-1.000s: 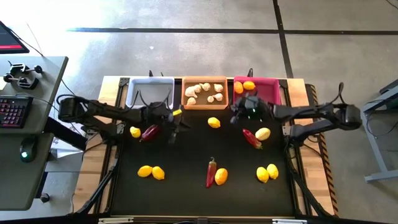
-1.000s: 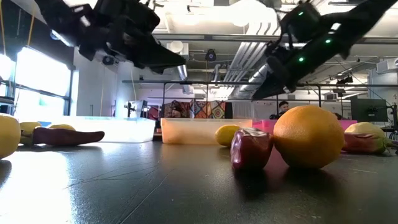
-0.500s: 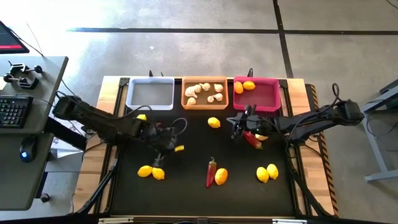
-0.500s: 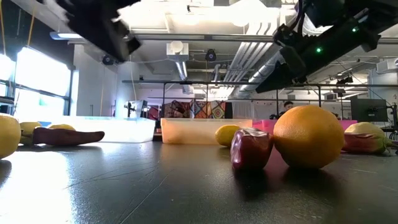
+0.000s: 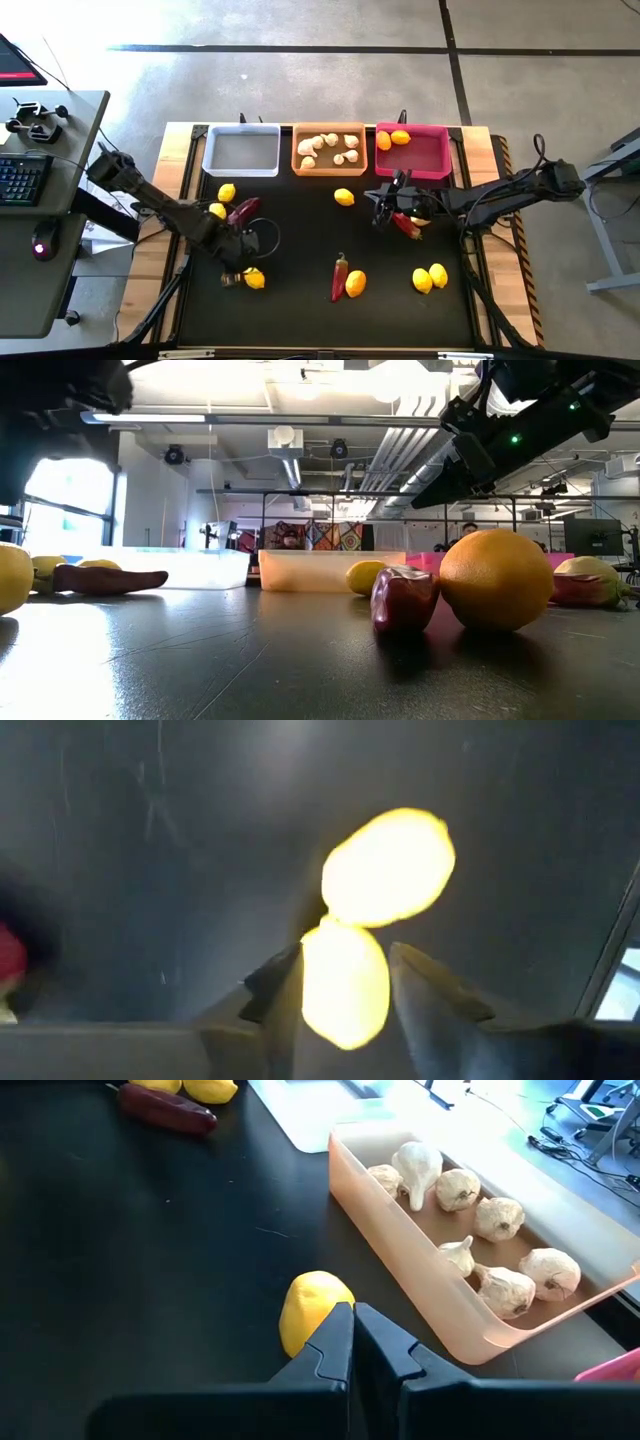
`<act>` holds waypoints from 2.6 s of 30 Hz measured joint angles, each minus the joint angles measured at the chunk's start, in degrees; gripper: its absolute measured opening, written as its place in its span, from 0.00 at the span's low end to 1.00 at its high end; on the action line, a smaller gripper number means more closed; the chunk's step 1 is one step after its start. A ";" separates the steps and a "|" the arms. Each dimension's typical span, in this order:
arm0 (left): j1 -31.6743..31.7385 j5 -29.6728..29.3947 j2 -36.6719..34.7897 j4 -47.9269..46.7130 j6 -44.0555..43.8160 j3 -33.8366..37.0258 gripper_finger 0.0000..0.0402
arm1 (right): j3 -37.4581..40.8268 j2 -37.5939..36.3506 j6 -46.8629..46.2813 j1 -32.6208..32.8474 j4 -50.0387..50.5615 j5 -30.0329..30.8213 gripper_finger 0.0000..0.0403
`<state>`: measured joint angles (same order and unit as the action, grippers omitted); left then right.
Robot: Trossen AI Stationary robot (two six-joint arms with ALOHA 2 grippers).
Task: Sort produce into baskets
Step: Put the yellow lemon into the pink bin
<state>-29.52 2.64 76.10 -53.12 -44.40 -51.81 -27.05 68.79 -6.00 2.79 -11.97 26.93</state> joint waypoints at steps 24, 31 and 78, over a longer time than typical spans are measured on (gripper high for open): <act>-11.54 1.47 8.81 -3.13 -15.48 0.55 0.67 | -0.04 0.04 0.02 0.00 0.33 -0.06 0.00; -11.51 0.63 13.16 -2.41 -11.52 0.55 0.67 | -0.04 0.04 0.02 0.00 0.53 -0.10 0.00; 21.49 16.28 -1.26 49.42 46.11 8.17 0.41 | -6.65 12.53 20.79 4.03 -17.29 -17.09 0.00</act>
<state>-8.03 18.91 74.84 -3.70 1.71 -43.64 -33.70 81.32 14.79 6.82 -29.25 9.84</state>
